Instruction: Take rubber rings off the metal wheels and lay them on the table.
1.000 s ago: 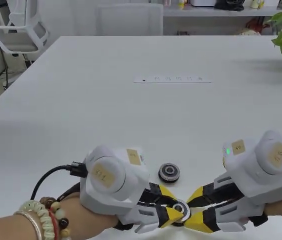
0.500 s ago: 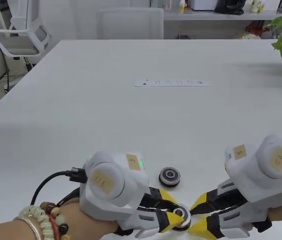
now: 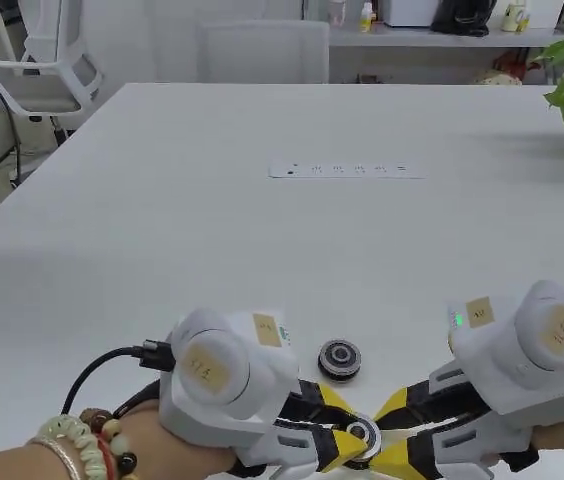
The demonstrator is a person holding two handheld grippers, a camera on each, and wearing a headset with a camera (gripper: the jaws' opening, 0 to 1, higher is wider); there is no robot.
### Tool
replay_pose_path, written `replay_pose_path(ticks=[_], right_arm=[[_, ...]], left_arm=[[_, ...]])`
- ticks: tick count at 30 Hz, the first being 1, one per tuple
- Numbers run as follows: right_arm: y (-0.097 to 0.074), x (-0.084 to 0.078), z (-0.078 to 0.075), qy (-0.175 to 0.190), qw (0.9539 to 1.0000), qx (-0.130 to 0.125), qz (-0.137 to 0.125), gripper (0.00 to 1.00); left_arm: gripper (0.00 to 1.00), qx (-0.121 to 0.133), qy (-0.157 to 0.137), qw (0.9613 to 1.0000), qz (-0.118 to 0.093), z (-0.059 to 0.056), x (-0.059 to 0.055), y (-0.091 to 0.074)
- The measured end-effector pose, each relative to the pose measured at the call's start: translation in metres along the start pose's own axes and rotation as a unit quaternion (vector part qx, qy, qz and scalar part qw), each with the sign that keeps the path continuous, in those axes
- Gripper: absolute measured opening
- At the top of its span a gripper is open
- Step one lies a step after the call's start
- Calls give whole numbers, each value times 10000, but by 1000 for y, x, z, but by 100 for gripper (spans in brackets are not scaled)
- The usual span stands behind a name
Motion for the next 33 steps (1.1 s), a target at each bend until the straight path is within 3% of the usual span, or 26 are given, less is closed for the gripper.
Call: replay_pose_path(ticks=[5, 10, 13, 14, 33], right_arm=[[-1, -1, 1, 156, 9999, 15, 5, 14], [5, 10, 5, 184, 9996, 48, -219, 28], [6, 8, 0, -155, 9998, -87, -70, 24], [5, 8, 1, -35, 9999, -67, -85, 23], [-2, 1, 4, -60, 9999, 84, 7, 19]], left_arm=[[14, 3, -6, 10000, -8, 0, 0, 0], [14, 4, -14, 10000, -14, 0, 0, 0], [14, 6, -6, 10000, -15, 0, 0, 0], [14, 5, -7, 10000, -15, 0, 0, 0], [14, -73, 61, 10000, -21, -4, 0, 1]])
Point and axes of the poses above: the centre of the closed fingertips' face, and the gripper's own axes: y roughly forward along the fingers, z roughly to its left, x roughly out of its top, the point moved 2 cm from there along -y, roughly backward along the fingers, and after that the axes turned 1 degree about x, right-handed, at the moved point
